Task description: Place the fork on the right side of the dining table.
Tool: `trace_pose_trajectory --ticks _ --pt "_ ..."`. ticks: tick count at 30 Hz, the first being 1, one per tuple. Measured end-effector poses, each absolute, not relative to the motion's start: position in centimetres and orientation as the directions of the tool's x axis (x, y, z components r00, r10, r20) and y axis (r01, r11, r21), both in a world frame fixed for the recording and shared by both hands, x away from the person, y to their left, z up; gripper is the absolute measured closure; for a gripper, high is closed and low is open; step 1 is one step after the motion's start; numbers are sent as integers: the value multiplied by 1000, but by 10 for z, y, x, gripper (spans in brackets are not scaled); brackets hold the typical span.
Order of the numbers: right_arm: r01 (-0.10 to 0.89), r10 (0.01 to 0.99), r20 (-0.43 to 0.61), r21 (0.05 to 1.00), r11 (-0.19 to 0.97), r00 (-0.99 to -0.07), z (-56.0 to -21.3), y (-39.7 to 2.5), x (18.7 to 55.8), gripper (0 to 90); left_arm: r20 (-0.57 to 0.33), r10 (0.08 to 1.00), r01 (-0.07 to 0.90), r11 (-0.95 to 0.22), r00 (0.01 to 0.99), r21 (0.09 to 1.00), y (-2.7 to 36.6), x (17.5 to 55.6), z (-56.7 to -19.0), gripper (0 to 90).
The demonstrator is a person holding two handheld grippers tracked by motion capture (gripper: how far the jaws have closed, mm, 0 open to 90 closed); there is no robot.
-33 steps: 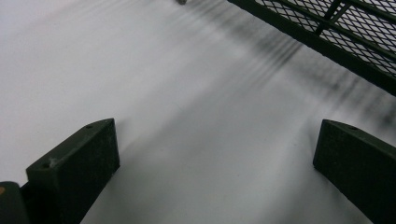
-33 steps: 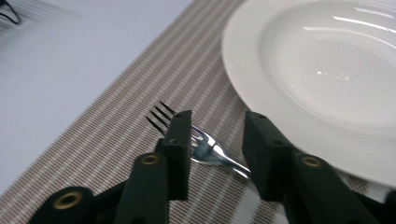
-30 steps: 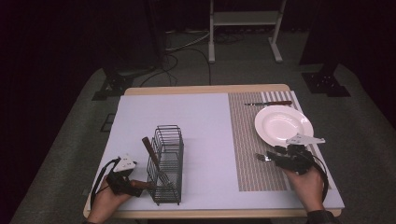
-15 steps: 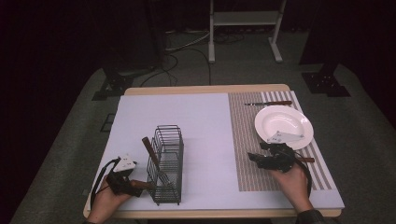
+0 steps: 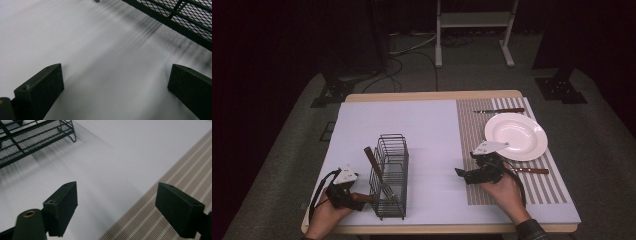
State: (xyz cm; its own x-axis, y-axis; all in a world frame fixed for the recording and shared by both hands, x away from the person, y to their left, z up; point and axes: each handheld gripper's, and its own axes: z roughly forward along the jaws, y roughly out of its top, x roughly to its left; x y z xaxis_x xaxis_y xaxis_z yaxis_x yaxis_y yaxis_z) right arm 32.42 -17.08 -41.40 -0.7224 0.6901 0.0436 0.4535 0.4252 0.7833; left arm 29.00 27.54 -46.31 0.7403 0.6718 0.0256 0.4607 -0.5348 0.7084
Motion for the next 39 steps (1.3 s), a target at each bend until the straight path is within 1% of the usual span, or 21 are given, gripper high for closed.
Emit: trace_pose_trajectory --ticks 9,18,22,24,29,34,35,39 --pt "410 622 19 767 493 -783 -422 -133 326 129 27 671 460 -536 741 708 275 290 -463 0" --pt "387 564 10 737 554 -826 -433 -101 326 129 27 672 460 -535 740 708 275 290 -463 0" --pt "378 536 8 718 584 -844 -442 -88 325 129 27 671 460 -536 741 708 275 290 -463 0" --pt "365 523 -11 704 609 -852 -449 -80 324 129 27 671 460 -535 741 708 275 290 -463 0" --pt "350 500 -23 687 637 -865 -459 -72 323 128 26 672 460 -535 741 709 275 290 -463 0" --pt "357 507 -4 704 614 -862 -462 -74 322 129 27 671 460 -535 741 709 275 290 -463 0" --pt "350 505 1 723 596 -863 -464 -76 322 129 25 673 461 -533 739 710 275 290 -463 0" --pt "346 505 -1 727 593 -863 -465 -77 321 129 25 673 461 -532 739 711 275 290 -463 0"
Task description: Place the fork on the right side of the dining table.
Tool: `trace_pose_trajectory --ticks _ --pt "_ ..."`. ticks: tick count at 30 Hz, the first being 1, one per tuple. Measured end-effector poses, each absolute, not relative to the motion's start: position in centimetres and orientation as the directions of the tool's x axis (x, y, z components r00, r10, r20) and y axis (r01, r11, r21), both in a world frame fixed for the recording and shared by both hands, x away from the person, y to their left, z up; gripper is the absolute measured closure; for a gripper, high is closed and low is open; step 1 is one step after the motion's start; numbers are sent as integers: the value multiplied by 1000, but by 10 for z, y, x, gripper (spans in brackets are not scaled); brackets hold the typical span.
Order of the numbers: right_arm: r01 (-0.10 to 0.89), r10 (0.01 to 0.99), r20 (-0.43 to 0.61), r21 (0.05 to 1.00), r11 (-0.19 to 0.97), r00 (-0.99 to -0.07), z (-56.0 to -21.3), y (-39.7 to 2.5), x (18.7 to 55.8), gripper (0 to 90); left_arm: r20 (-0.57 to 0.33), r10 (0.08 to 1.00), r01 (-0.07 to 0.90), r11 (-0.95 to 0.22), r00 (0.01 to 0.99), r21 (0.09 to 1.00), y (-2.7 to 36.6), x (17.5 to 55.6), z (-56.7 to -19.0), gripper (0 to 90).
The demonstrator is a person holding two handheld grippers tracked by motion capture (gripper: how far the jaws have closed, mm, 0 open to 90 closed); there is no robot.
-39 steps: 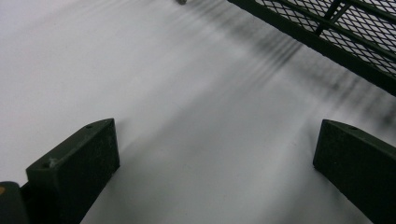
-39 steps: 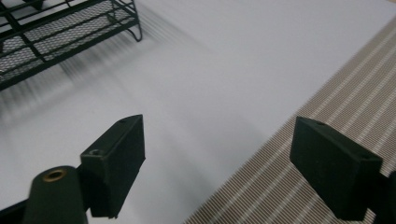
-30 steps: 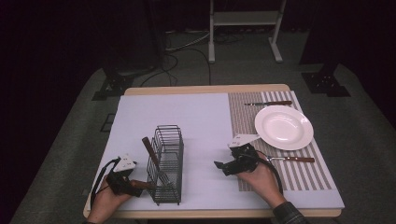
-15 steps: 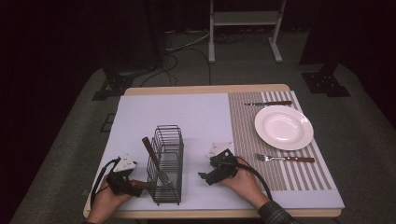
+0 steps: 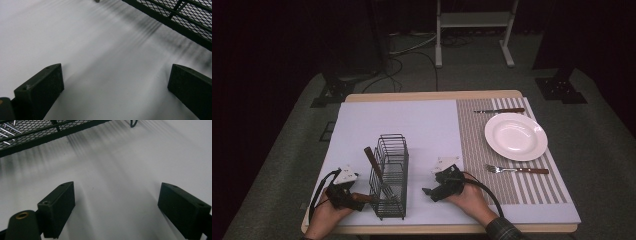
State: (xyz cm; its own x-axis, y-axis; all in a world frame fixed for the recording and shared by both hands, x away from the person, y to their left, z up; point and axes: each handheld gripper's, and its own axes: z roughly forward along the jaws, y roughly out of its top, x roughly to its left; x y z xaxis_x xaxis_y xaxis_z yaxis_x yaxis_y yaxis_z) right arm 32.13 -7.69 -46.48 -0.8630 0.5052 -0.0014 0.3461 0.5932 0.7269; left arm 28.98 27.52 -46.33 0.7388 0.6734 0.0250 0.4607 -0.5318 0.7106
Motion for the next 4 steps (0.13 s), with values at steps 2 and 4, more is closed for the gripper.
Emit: trace_pose_trajectory --ticks 2,4 --pt "345 505 -2 727 593 -863 -465 -77 321 128 25 673 461 -532 739 710 275 290 -463 0" --pt "346 506 -3 727 593 -862 -465 -77 321 126 24 674 461 -531 739 711 275 290 -463 0"
